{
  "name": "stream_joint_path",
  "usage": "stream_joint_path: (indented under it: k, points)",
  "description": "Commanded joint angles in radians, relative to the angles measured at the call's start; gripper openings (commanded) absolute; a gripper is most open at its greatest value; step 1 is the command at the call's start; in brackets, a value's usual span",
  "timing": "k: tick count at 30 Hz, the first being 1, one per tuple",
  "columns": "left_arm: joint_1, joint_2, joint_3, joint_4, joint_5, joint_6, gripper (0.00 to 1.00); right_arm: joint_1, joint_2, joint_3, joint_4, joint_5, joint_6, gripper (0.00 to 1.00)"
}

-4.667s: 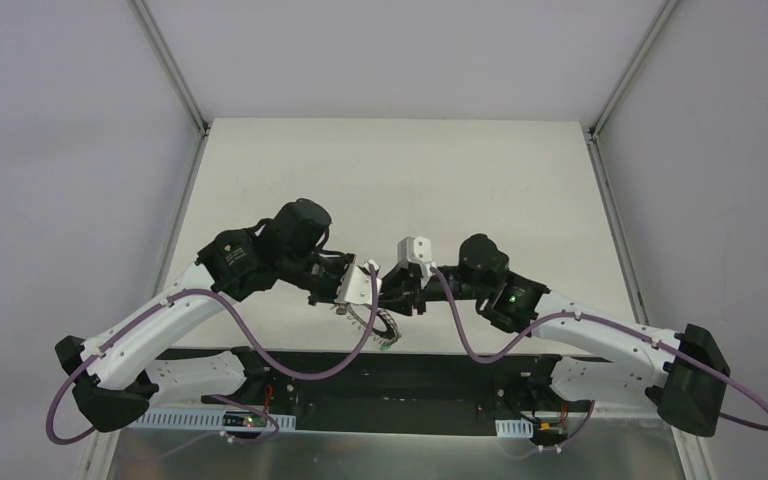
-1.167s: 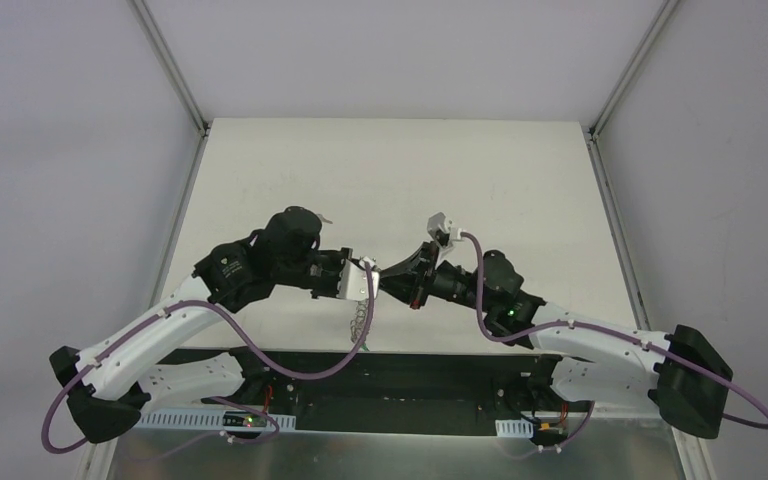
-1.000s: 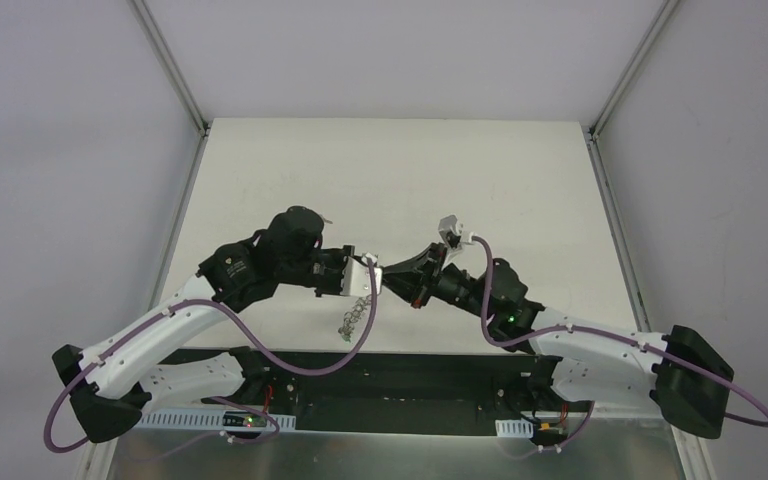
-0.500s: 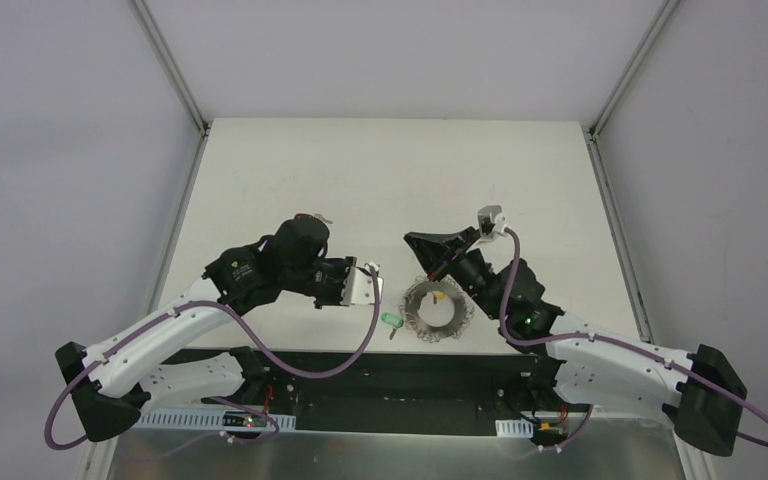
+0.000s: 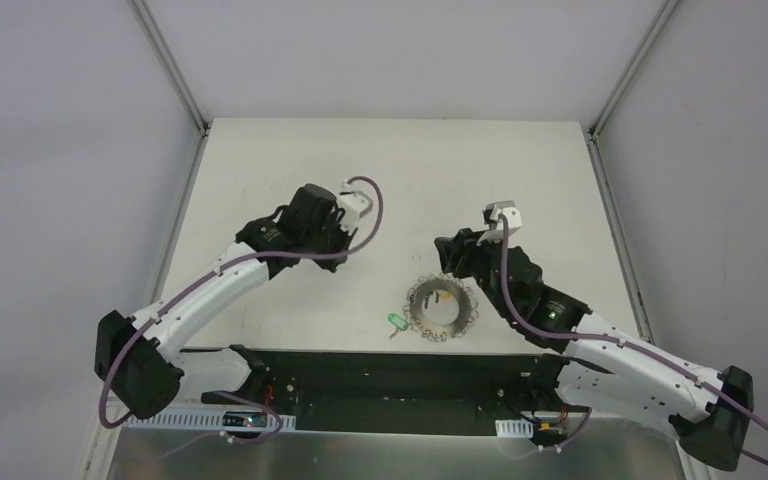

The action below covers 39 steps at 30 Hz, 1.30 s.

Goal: Remove the keys from the keyring

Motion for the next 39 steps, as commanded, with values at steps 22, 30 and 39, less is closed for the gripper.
stream_joint_path:
  k: [22,30,39]
  points:
    - [0.506,0.197,0.126,0.056,-0.068,-0.659,0.99,-0.043,-0.080,0.123,-0.440,-0.002,0.276,0.99]
    - [0.503,-0.064,0.113,0.063,-0.177,-0.639,0.99,-0.054,0.033,0.357,-0.632,-0.026,0.110,0.99]
    - [0.381,-0.291,0.007,0.173,-0.320,-0.556,0.99,-0.056,-0.012,0.461,-0.545,0.149,0.021,0.99]
